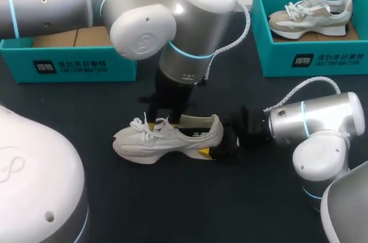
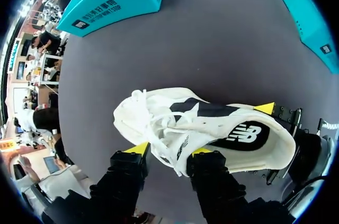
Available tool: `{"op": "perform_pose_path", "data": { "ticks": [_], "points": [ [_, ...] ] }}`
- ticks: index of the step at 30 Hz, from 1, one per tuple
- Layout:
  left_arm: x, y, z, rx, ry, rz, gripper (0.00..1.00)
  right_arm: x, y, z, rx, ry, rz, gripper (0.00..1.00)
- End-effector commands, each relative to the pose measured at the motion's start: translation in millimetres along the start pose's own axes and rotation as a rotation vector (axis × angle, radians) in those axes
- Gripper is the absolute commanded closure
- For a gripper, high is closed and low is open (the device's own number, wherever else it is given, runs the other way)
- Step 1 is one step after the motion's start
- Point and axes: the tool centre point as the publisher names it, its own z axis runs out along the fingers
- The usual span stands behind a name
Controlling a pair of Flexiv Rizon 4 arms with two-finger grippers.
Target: Take the shoe out of the shoebox, open the shoe tongue, remove and reinsert the insole, then place the shoe into the shoebox
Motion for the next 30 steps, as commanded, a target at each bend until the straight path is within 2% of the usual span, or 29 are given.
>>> {"op": "perform_pose_path", "data": {
  "ticks": [1,10,17,20,29,30],
  "points": [
    [-18.8,5,-10,0.023,0.076,0.002,1.0,3.3,-6.4,-1,0.005,-0.003,0.002,1.0],
    [-35.9,15,-22,0.036,0.193,-0.008,1.0,3.3,-6.4,-1,0.005,-0.003,0.002,1.0],
    [-39.4,14,-13,0.029,0.217,0.002,1.0,3.3,-6.4,-1,0.005,-0.003,0.002,1.0],
    [-47.1,14,-6,0.034,0.228,-0.006,1.0,3.3,-6.4,-1,0.005,-0.003,0.002,1.0],
    [-73.2,8,35,-0.034,0.197,-0.09,1.0,3.3,-6.4,-1,0.005,-0.003,0.002,1.0],
    [-74.5,9,38,-0.039,0.196,-0.09,0.96,3.3,-6.4,-1,0.005,-0.003,0.002,1.0]
  ]
}}
